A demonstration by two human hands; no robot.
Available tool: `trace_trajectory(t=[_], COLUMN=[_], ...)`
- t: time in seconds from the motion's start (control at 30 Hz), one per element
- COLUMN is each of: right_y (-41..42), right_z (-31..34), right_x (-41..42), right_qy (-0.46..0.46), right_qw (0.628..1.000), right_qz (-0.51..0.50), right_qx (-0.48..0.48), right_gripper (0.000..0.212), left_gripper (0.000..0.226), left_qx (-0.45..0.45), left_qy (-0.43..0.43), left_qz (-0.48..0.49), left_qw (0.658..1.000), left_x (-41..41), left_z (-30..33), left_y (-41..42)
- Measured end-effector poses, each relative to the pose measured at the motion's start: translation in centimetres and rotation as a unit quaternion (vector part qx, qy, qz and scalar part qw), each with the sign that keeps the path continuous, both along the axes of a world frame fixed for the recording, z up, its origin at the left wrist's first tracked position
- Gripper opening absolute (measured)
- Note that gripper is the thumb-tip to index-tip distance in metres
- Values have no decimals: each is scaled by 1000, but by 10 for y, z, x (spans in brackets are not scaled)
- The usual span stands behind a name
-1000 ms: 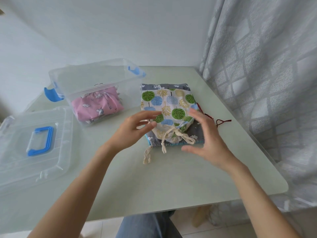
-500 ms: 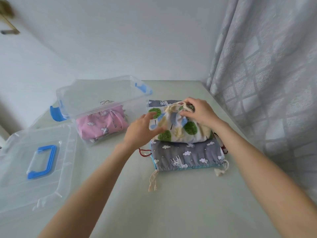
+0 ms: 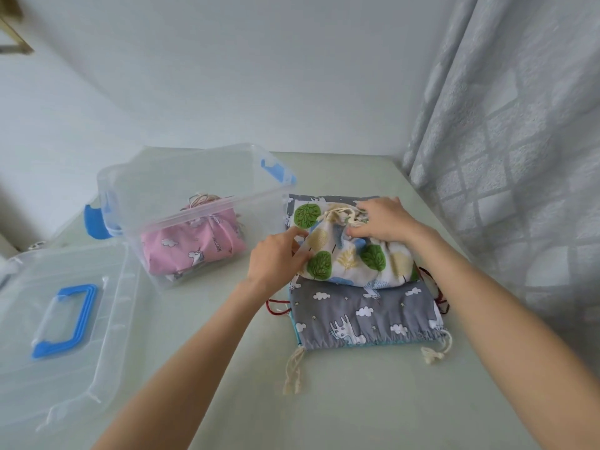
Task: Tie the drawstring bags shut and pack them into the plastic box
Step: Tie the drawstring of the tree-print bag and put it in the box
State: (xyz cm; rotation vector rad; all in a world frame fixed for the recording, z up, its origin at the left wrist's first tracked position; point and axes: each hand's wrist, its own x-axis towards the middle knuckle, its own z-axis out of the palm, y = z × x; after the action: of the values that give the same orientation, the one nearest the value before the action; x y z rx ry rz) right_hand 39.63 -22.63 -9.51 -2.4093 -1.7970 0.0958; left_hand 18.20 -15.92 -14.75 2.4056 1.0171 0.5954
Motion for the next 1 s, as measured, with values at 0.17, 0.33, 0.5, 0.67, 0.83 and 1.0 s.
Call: trace_trajectory(t=[0.17, 0.33, 0.5, 0.67, 0.83, 1.0], right_y=[-48, -76, -54, 19, 96, 140], right_z=[37, 82, 124, 152, 147, 117], right_x=[-12, -37, -63, -95, -121, -134], right_qy=[27, 7, 9, 4, -22, 107], right_qw=[990, 968, 937, 896, 890, 933], right_qz=[37, 106, 141, 192, 261, 279], right_qx=[134, 226, 320, 401, 374, 200], right_gripper=[30, 37, 30, 20, 11, 26], left_gripper=[51, 24, 14, 11, 19, 29], left_qx=[-30, -17, 76, 179, 190, 180], left_qy=[-136, -164, -261, -282, -168, -50], left_qz=[2, -25, 10, 96, 174, 175], left_qw=[990, 986, 962, 938, 951, 967], left_x=[-13, -36, -70, -109, -139, -165], left_z=[16, 52, 100, 145, 137, 116], left_y=[-12, -19, -4, 30, 55, 63])
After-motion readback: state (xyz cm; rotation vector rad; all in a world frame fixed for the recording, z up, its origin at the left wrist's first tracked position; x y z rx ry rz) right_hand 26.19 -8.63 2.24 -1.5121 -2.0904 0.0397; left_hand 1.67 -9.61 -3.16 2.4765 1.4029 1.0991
